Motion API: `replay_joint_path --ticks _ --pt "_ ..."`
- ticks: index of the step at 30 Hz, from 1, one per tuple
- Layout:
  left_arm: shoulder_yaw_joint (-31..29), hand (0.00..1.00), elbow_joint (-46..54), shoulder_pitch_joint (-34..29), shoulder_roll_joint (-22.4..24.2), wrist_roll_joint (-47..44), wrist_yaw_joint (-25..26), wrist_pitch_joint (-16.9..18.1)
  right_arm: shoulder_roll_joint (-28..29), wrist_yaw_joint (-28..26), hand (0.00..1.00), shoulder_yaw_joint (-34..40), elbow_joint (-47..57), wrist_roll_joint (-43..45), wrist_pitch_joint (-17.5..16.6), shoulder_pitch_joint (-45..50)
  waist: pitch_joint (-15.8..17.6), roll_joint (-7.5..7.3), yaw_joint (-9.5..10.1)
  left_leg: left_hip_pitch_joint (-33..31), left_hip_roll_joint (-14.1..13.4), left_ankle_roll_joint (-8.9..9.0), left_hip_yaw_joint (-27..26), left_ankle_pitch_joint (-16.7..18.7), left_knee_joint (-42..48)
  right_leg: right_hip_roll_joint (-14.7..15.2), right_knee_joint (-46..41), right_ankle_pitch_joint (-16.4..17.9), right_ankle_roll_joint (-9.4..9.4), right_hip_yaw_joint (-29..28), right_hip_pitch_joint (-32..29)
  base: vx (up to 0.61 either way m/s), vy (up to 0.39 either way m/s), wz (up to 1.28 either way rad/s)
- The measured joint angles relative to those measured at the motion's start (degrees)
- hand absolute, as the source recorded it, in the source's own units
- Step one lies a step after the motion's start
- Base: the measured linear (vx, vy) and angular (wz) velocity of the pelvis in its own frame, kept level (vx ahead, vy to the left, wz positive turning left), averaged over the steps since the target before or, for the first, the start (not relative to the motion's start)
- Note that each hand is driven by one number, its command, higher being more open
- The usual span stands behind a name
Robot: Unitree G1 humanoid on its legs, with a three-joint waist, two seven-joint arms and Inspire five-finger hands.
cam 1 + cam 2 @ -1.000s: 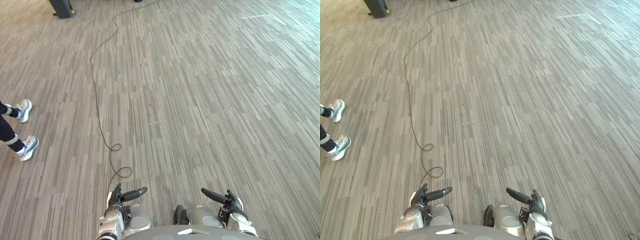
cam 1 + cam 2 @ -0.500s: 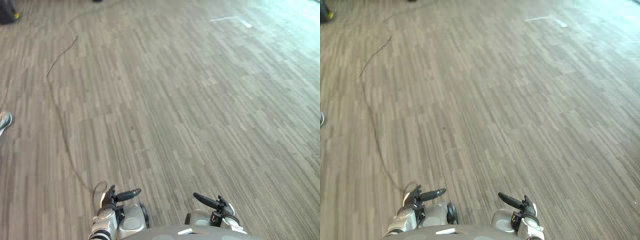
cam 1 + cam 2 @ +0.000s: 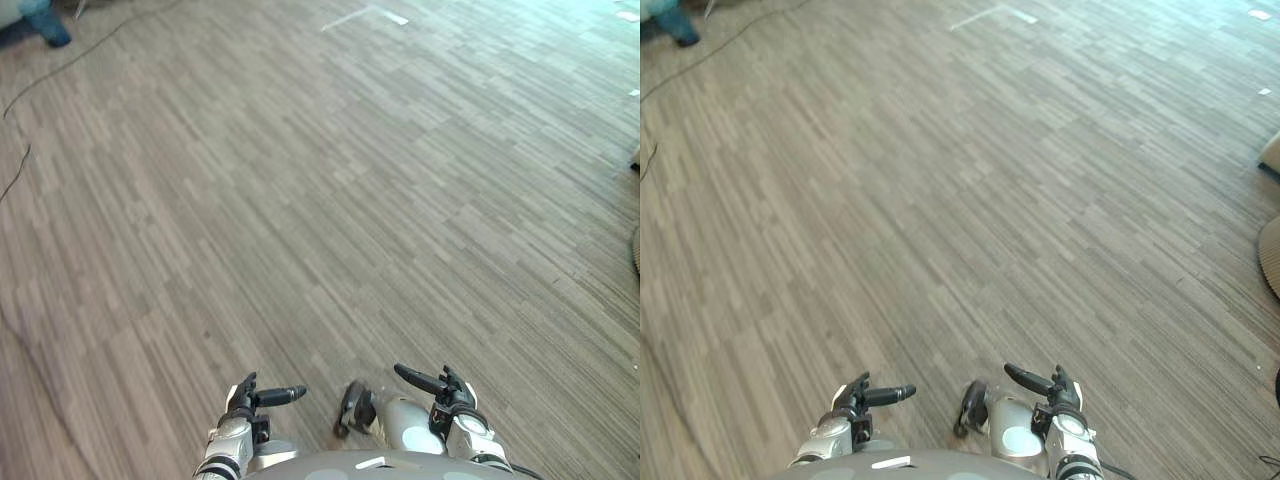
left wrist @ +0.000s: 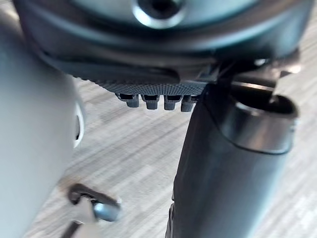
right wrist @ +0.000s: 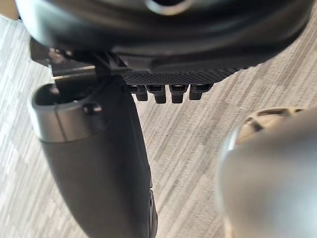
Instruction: Pick up cushions and gather them together orderly.
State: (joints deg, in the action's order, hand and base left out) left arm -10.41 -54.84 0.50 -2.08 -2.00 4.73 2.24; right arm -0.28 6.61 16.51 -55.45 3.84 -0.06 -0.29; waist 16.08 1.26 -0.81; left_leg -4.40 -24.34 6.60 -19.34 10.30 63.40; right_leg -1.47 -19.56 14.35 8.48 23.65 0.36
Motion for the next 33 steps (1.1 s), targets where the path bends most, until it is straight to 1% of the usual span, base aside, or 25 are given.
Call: replay_joint_path --ticks 3,5,6,7,8,9,10,11,12,13,14,16,17,19,22,23,24,25,26,27,28,29,30,31,33 --pt "-0.04 1.00 2.37 -0.41 0.22 -0.89 -0.21 1.15 -0.17 0.31 1.00 -0.28 -0.47 0.13 0.52 1.32 -0.06 -0.49 0.78 -6.55 1.89 -1.47 -0.67 2.34 -8.35 -0.67 4.37 0.52 -1.15 -3.43 5.30 0.42 0.029 -0.68" --pt "-0.27 1.00 3.56 -0.20 1.11 -1.78 -0.16 1.67 -0.11 0.40 1.00 -0.22 -1.14 0.18 1.19 1.26 -0.12 -0.77 1.35 -10.70 7.20 -0.82 -0.12 2.04 -29.25 0.09 7.67 0.88 -3.72 -7.63 9.37 0.47 0.139 -0.85" --pt "-0.27 1.00 3.54 -0.04 1.28 -1.94 -0.12 1.78 -0.10 0.43 1.00 -0.21 -1.52 0.19 1.09 1.21 -0.10 -0.90 1.52 -10.90 8.34 -0.62 0.27 1.34 -33.39 0.35 8.12 1.17 -4.23 -8.33 10.00 0.54 0.190 -0.76" --pt "0.03 1.00 3.38 0.25 1.57 -1.96 -0.18 2.04 -0.06 0.66 1.00 -0.16 -2.33 0.29 1.12 1.30 -0.07 -1.30 1.93 -10.96 11.15 -0.80 1.96 -1.22 -42.40 1.06 9.16 2.01 -5.74 -9.83 11.81 0.39 0.154 -0.55" --pt "0.06 1.00 3.34 0.33 1.72 -1.99 -0.19 2.23 -0.09 0.86 1.00 -0.17 -3.00 0.25 1.13 1.15 -0.11 -1.54 2.18 -11.12 12.47 -1.23 3.08 -3.84 -45.22 1.43 9.53 2.59 -6.75 -10.71 12.88 0.57 0.215 -0.88" --pt "0.03 1.00 2.83 0.34 1.62 -2.04 -0.16 2.28 -0.05 1.10 1.00 -0.20 -3.82 0.22 1.10 1.52 -1.18 -2.49 3.04 -10.53 14.22 -2.44 4.84 -9.24 -45.23 2.56 10.30 3.52 -8.37 -13.07 14.28 0.60 0.220 -0.87" --pt "0.02 1.00 2.06 0.76 1.01 -1.98 -0.09 1.86 1.05 1.14 1.00 -0.20 -3.94 0.18 1.05 2.35 -2.73 -3.85 3.13 -11.32 15.09 -4.71 4.82 -9.51 -42.03 4.47 10.12 4.20 -9.56 -14.86 14.63 0.75 0.258 -0.78" --pt "0.00 1.00 1.77 0.92 0.54 -2.01 -0.09 1.69 1.63 1.09 1.00 0.17 -3.79 0.16 0.96 2.62 -3.24 -4.77 3.09 -11.76 15.40 -5.48 4.31 -6.65 -38.90 5.80 7.46 4.23 -9.76 -15.64 13.58 0.62 0.237 -0.50" --pt "0.25 1.00 0.85 1.15 -0.45 -1.97 -0.05 1.35 1.89 0.97 1.00 0.33 -3.83 0.05 0.94 2.63 -3.59 -5.58 3.21 -10.35 16.01 -5.95 2.56 -2.42 -36.09 8.37 -3.02 4.45 -10.74 -16.32 10.18 0.72 0.301 -0.32" --pt "0.57 1.00 0.26 1.23 -0.69 -1.99 -0.03 1.15 1.89 0.92 1.00 0.32 -3.78 0.01 0.93 2.56 -3.58 -5.77 3.18 -9.16 16.41 -6.08 2.02 -1.24 -35.92 9.26 -8.68 4.02 -11.45 -16.52 8.37 0.57 0.264 -0.32" --pt "0.82 1.00 -0.64 1.39 -1.30 -1.95 -0.03 0.93 1.89 0.85 1.00 0.29 -3.76 -0.22 0.81 2.33 -3.53 -6.08 3.13 -6.91 17.04 -6.36 0.93 0.28 -36.02 11.07 -17.68 1.92 -13.44 -16.98 5.18 0.43 0.194 -0.24" --pt "2.87 1.00 -3.74 1.19 -2.75 -1.96 0.36 0.33 1.21 0.12 1.00 -0.09 -3.39 -0.78 0.24 1.98 -3.20 -5.75 2.57 -0.15 17.79 -6.56 -0.41 4.55 -37.23 14.98 -36.57 -4.03 -14.68 -16.99 -1.70 0.53 0.166 -0.33" --pt "3.13 1.00 -4.30 0.55 -2.95 -1.96 0.92 -0.14 0.75 -0.06 1.00 -0.54 -2.66 -1.62 -0.24 1.92 -2.77 -4.77 2.28 4.34 17.80 -5.87 -0.89 6.74 -38.89 16.99 -41.96 -3.04 -13.05 -13.98 -4.61 0.64 0.165 -0.37" --pt "3.71 1.00 -5.59 -0.28 -3.51 -2.08 1.40 -0.56 -0.41 -0.15 1.00 -2.48 -2.72 -1.60 -1.15 0.92 -2.55 -4.23 1.65 12.00 17.57 -5.28 -2.01 7.70 -45.10 17.62 -42.75 0.36 -9.25 -8.33 -11.22 0.56 0.068 -0.29" --pt "7.29 1.00 -6.50 -0.25 -4.14 -1.91 1.43 -0.63 -1.70 -0.19 1.00 -2.98 -2.49 -1.54 -1.31 -0.97 -1.82 -3.00 0.00 18.70 15.44 -4.18 -3.77 7.06 -50.56 14.95 -32.14 2.38 -7.72 -1.29 -18.79 0.63 -0.072 -0.07" --pt "8.49 1.00 -6.77 0.06 -4.30 -1.83 1.10 -0.64 -2.09 -0.22 1.00 -3.06 -1.52 -1.53 -1.33 -1.30 -1.63 -2.71 -0.70 21.05 14.29 -4.05 -4.14 6.99 -52.10 13.14 -22.28 1.20 -8.21 1.45 -22.09 0.65 -0.171 0.12" --pt "9.52 1.00 -7.02 0.11 -4.51 -1.73 1.02 -0.61 -2.31 -0.19 1.00 -3.09 -1.49 -1.67 -1.41 -1.19 -1.75 -3.56 -1.38 23.77 14.66 -3.03 -4.00 6.67 -54.05 11.45 -10.62 -4.48 -8.59 1.64 -23.29 0.95 -0.264 0.28" --pt "9.53 1.00 -7.49 0.04 -4.55 -1.42 0.95 -0.57 -2.70 -0.23 1.00 -3.03 -1.77 -1.61 -1.27 -1.00 -1.66 -3.60 -2.06 25.60 14.27 -2.40 -3.61 6.50 -55.09 10.55 -8.95 -12.22 -3.22 0.72 -22.37 0.71 -0.227 0.14" --pt "9.80 1.00 -8.32 0.55 -2.98 -0.12 0.48 -0.53 -3.88 -0.23 1.00 -2.20 -2.90 -1.98 -1.03 -1.78 -1.30 -1.34 -1.83 26.76 12.19 -1.29 -3.37 3.96 -54.89 8.43 -11.54 -8.70 -0.70 1.05 -21.69 0.58 -0.187 0.03" --pt "9.80 1.00 -8.35 0.72 -2.90 0.32 0.20 -0.51 -3.91 -0.20 1.00 -1.75 -2.95 -2.21 -1.14 -1.78 -1.30 -1.41 -1.92 26.52 12.20 -0.63 -3.12 2.52 -54.05 8.52 -12.55 -7.34 -0.42 0.84 -21.76 0.54 -0.230 -0.12" --pt "9.56 1.00 -8.27 0.82 -2.40 1.13 -0.46 -0.47 -3.86 -0.14 1.00 0.19 -3.36 -2.90 -1.02 -1.74 -1.18 -1.37 -2.39 26.09 11.53 1.69 -1.63 -0.65 -50.43 8.81 -14.67 -4.17 -0.03 0.90 -21.02 0.75 -0.383 0.00" --pt "8.63 1.00 -7.80 0.85 -1.82 2.60 -0.34 -0.56 -3.42 -0.19 1.00 1.52 -3.32 -3.36 0.24 -0.81 -1.01 -0.64 -2.90 21.30 8.27 3.19 2.62 -5.64 -36.15 7.34 -13.44 -1.28 -0.28 1.15 -17.00 0.73 -0.386 -0.09" --pt "7.77 1.00 -7.33 0.79 -1.59 2.60 -0.29 -0.52 -3.56 -0.17 1.00 1.36 -3.02 -3.77 0.49 -0.32 -0.90 -0.19 -2.86 18.05 6.82 3.89 4.69 -7.98 -28.19 6.17 -11.92 -0.84 -0.38 1.02 -14.85 0.57 -0.301 -0.21" --pt "5.66 1.00 -5.70 0.47 -1.01 2.58 -0.27 -0.46 -3.73 0.00 1.00 1.31 -2.34 -3.76 0.87 0.33 -0.45 0.68 -2.76 11.40 3.99 4.20 6.81 -8.13 -11.27 3.50 -8.37 -0.51 -0.87 0.67 -10.12 0.41 -0.193 -0.33" --pt "3.70 1.00 -2.52 -0.38 -0.97 2.52 0.17 0.16 -3.66 0.30 1.00 -0.18 -1.67 -3.75 1.24 1.12 -0.19 0.37 -2.13 3.81 1.99 4.38 5.57 -5.04 1.99 0.92 -3.01 -0.31 -1.03 -0.93 -2.95 0.53 -0.195 -0.47"
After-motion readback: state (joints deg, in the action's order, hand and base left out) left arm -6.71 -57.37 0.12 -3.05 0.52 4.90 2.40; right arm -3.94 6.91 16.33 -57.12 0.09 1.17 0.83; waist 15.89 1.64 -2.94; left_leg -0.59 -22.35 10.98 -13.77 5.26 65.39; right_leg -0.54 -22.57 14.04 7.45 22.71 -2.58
